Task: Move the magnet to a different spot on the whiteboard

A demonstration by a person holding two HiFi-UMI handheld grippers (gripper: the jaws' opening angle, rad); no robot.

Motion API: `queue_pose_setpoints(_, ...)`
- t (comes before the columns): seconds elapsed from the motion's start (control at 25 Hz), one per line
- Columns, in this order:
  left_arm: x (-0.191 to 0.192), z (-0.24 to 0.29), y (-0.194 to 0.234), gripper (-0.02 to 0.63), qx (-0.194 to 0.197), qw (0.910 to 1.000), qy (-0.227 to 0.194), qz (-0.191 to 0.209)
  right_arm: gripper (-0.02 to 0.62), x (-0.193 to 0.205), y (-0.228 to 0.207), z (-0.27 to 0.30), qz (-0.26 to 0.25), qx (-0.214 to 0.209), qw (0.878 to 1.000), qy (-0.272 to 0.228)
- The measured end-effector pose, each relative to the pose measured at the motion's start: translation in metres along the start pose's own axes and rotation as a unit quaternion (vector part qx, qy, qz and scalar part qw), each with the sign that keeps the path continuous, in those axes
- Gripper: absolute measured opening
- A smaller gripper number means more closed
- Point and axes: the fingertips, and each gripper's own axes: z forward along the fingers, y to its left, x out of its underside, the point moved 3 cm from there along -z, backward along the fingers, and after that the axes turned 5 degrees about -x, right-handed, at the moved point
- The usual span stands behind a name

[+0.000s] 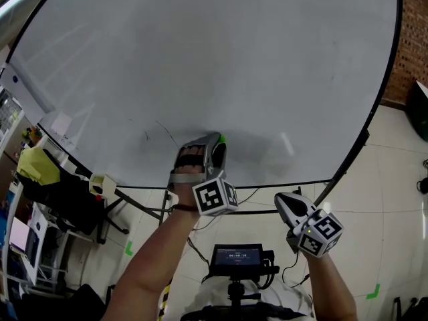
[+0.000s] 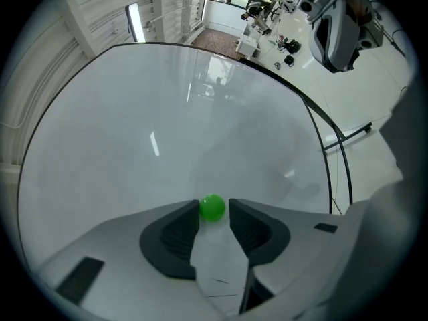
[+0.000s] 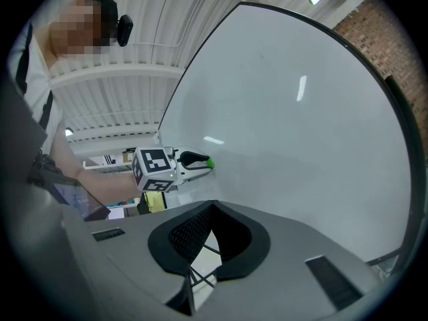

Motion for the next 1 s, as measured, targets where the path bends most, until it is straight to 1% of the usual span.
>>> queue_pose_setpoints(0.4,0.023,-0.020,0.007,0.170,-0.001,0.9998,-0.009,-0.017,0.028,0.005,0.019,0.013,-0.004,0.004,1.000,0.005)
queue_pose_setpoints(0.68,0.057,-0.042,0.013,0.170,0.028,0.9956,-0.020,-0.087,0.028,0.005,0.048,0.025,-0.011,0.017,1.000,0.003)
queue_pose_setpoints(0.8,0.074,-0.053,0.014,0.170,0.051,0.9882,-0.032,-0.141,0.028,0.002,0.061,0.032,-0.019,0.025,1.000,0.001)
queue_pose_setpoints(0.84,0.080,-0.057,0.014,0.170,0.059,0.9858,-0.034,-0.153,0.028,0.000,0.067,0.035,-0.021,0.026,0.999,0.001)
queue_pose_setpoints(1.0,0.097,-0.082,0.011,0.159,0.087,0.9793,-0.043,-0.178,0.028,-0.004,0.092,0.036,-0.028,0.031,0.999,0.005)
